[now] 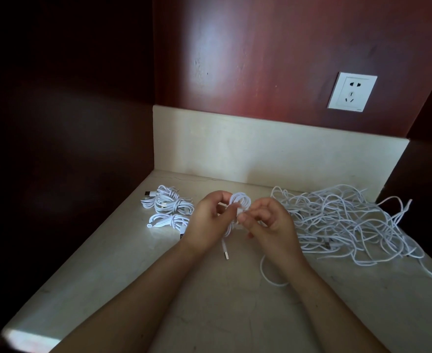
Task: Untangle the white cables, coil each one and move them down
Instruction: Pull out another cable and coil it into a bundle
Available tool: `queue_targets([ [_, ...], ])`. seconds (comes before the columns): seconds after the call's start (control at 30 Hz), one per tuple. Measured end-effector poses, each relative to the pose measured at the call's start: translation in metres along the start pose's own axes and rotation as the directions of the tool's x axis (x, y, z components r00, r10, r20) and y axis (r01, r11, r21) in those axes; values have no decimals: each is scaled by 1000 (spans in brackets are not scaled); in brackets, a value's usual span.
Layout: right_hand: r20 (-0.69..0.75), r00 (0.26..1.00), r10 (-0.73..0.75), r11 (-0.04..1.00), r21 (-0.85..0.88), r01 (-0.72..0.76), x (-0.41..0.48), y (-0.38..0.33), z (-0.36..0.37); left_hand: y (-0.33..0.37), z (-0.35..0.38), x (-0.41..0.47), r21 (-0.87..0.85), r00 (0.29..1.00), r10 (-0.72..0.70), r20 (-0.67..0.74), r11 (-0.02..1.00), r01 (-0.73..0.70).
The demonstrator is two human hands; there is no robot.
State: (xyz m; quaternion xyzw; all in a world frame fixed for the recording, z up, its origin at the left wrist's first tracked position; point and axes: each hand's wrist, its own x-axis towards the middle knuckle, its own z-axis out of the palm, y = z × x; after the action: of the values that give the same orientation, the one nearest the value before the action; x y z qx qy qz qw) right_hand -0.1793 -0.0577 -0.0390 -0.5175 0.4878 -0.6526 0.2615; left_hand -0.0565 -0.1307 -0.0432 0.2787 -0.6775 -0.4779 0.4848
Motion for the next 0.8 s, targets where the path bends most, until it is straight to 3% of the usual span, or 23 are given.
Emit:
queue_targets([
  [0.07,-14,998,61,995,75,-59,0,-2,0,0,0,0,55,997,71,-4,996,-71],
  [0.4,2,993,121,991,57,-121,-1,-4,-1,-1,-12,4,365,924,329,194,850,-379],
  [0.57,-49,989,139,988,70,-135,0,-5,-2,-1,-10,4,395,903,348,250,815,-424],
  [0.8,-130,984,123,991,74,-114,2,-5,-4,1,-7,3,345,921,284,265,864,-366],
])
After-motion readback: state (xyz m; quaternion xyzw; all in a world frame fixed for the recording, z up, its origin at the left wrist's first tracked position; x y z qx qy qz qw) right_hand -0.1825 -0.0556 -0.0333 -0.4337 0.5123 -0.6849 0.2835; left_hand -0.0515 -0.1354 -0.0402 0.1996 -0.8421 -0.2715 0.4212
